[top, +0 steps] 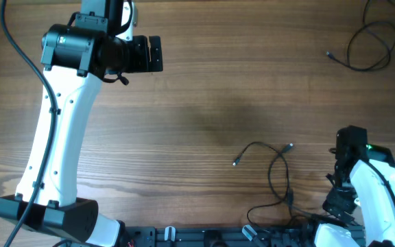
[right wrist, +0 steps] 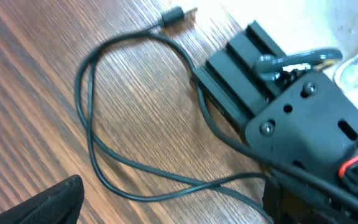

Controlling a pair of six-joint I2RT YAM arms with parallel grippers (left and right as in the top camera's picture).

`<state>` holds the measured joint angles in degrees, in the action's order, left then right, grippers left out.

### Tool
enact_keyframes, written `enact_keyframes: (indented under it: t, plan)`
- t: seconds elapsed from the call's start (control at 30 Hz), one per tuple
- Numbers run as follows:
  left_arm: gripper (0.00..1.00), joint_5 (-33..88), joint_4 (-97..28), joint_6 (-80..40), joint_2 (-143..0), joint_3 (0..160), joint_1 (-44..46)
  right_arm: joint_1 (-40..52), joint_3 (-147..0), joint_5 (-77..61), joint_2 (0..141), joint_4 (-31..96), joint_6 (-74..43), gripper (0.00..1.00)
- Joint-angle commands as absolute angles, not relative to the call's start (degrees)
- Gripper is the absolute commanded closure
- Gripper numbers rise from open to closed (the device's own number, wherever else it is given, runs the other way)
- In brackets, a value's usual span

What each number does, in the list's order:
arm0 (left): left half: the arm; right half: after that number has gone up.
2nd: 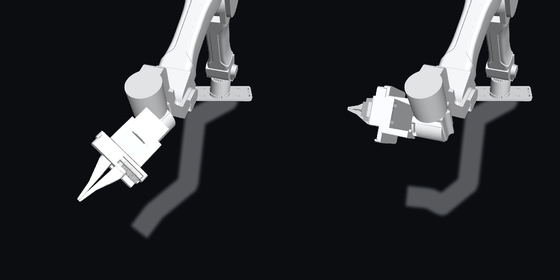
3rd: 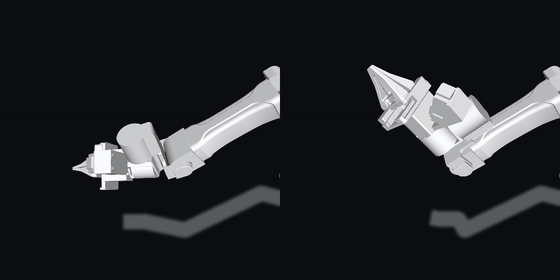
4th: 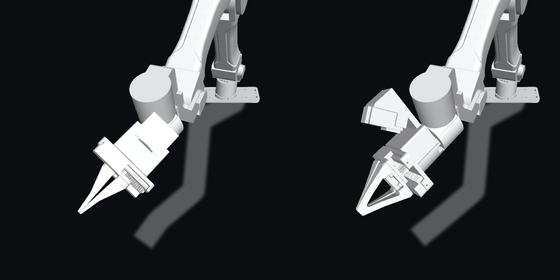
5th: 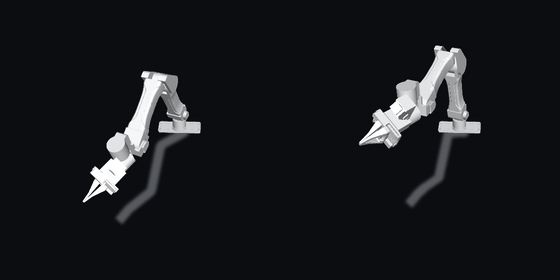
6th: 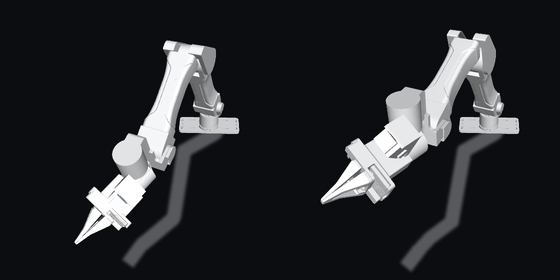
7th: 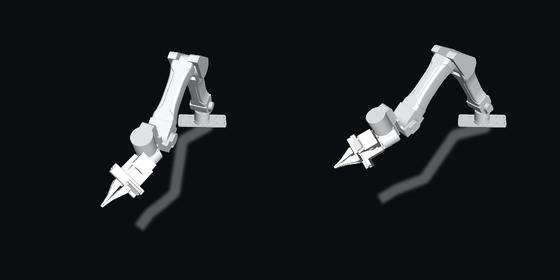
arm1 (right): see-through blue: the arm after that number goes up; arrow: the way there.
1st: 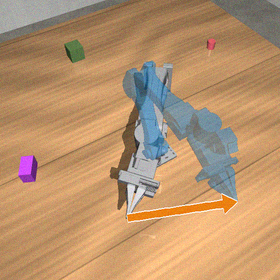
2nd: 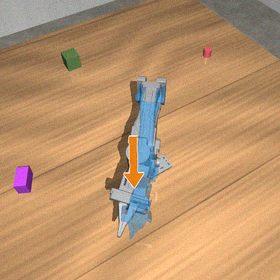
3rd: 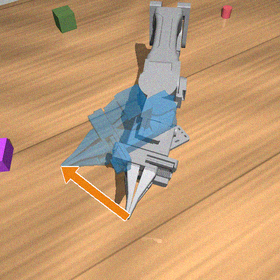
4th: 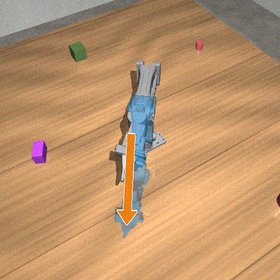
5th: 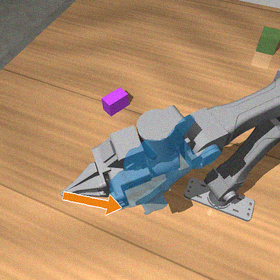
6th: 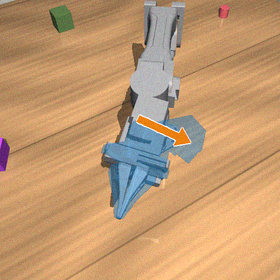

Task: Untangle cables

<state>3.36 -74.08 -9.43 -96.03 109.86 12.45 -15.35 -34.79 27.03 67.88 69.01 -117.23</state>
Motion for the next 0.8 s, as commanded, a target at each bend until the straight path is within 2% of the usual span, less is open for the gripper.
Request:
enact_keyframes:
  t: [0.0, 0.1, 0.13, 0.27, 0.33, 0.47, 0.53, 0.77]
  plan:
    - [0.0, 4.0, -73.8, -7.7, -96.4, 109.7, 12.5, -15.4, -35.8, 32.8, 67.1, 69.1, -118.6, 0.05]
    - [0.0, 4.0, -73.9, -7.7, -96.4, 109.7, 12.5, -15.4, -35.1, 34.5, 67.7, 65.2, -117.2, 0.0]
    - [0.0, 4.0, -73.9, -7.7, -96.4, 109.7, 12.5, -15.4, -34.7, 35.0, 67.9, 62.9, -112.4, 0.0]
    - [0.0, 4.0, -73.9, -7.7, -96.4, 109.7, 12.5, -15.4, -32.9, 29.4, 67.9, 47.0, -71.2, 0.04]
    - [0.0, 4.0, -73.9, -7.7, -96.4, 109.7, 12.5, -15.4, -32.9, 23.8, 67.9, 45.7, -64.0, 0.04]
    - [0.0, 4.0, -73.9, -7.7, -96.4, 109.7, 12.5, -15.4, -32.9, 17.7, 67.9, 50.1, -66.6, 0.04]
    - [0.0, 4.0, -73.9, -7.7, -96.4, 109.7, 12.5, -15.4, -32.9, 18.5, 67.9, 57.5, -75.7, 0.04]
    - [0.0, 4.0, -73.9, -7.7, -96.4, 109.7, 12.5, -15.4, -29.4, 25.3, 67.9, 54.4, -80.9, 0.04]
